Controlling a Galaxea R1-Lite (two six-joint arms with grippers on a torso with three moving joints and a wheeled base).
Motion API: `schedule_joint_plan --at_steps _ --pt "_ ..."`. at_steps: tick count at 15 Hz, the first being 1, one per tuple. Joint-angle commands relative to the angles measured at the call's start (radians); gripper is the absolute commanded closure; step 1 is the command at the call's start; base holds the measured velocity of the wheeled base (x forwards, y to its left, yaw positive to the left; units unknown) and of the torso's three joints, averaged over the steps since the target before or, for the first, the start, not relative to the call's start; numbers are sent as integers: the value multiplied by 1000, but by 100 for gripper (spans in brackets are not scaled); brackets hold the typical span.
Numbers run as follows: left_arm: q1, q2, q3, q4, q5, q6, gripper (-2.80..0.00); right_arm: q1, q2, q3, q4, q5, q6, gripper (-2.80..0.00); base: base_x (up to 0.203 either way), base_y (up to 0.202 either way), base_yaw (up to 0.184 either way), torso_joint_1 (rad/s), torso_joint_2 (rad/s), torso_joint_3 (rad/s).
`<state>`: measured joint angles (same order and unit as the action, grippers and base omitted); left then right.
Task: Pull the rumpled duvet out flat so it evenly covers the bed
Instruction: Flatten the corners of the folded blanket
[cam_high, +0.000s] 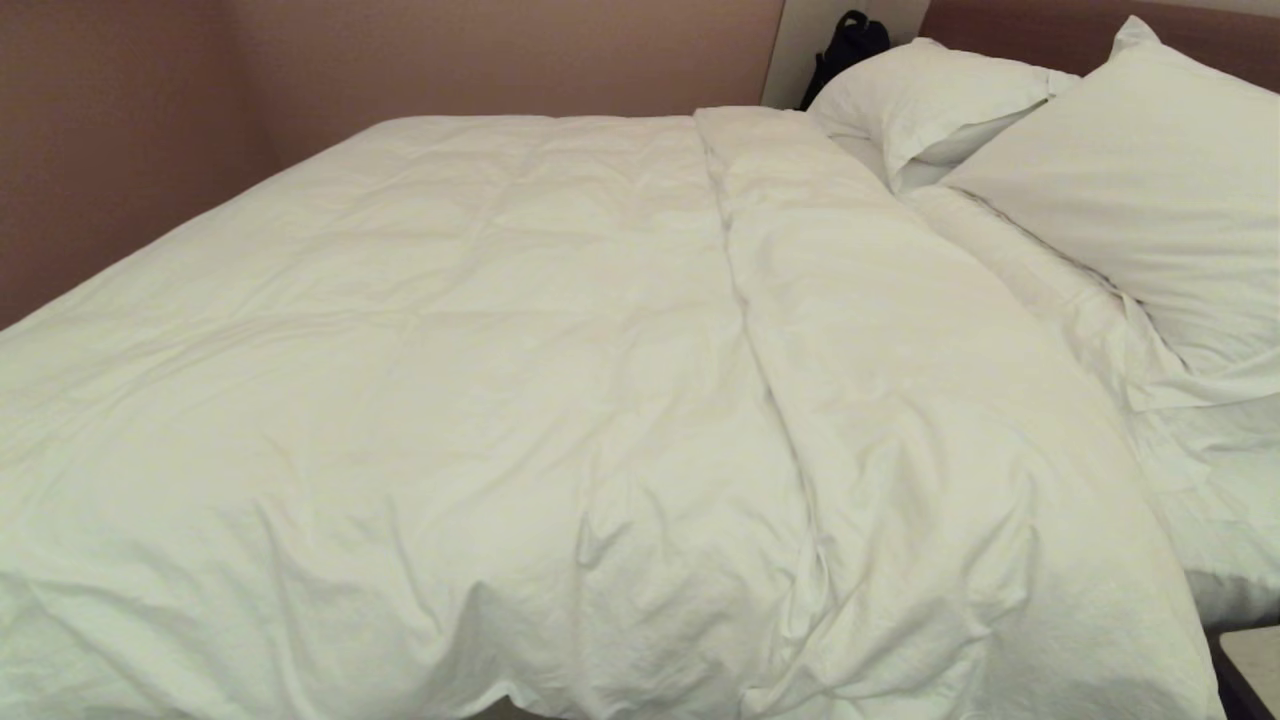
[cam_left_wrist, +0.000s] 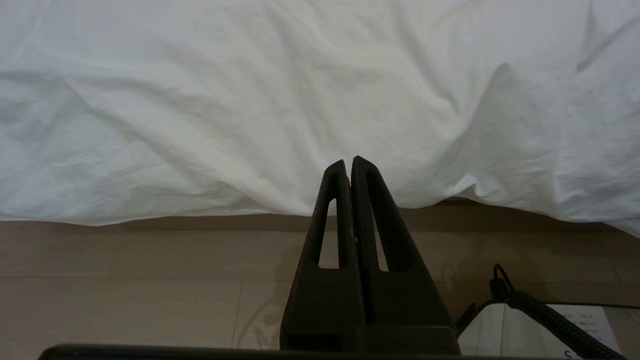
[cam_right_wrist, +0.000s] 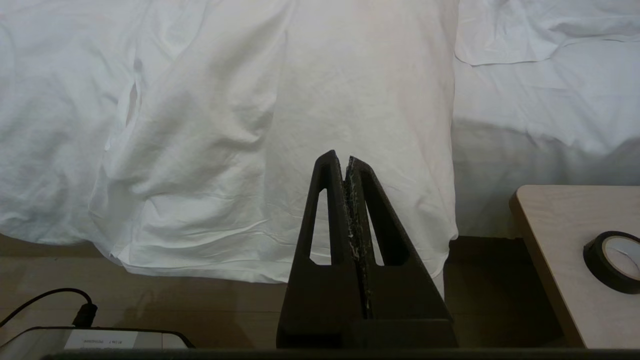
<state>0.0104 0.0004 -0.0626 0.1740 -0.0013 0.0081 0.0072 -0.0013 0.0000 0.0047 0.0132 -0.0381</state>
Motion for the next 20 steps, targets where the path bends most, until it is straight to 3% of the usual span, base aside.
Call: schedule_joint_plan --at_steps 1,20 --pt "0 0 0 0 1 -2 0 0 1 0 0 1 0 0 0 0 0 0 0 0" --pt "0 0 0 -1 3 -11 0 0 1 0 0 1 0 0 0 0 0 0 0 0"
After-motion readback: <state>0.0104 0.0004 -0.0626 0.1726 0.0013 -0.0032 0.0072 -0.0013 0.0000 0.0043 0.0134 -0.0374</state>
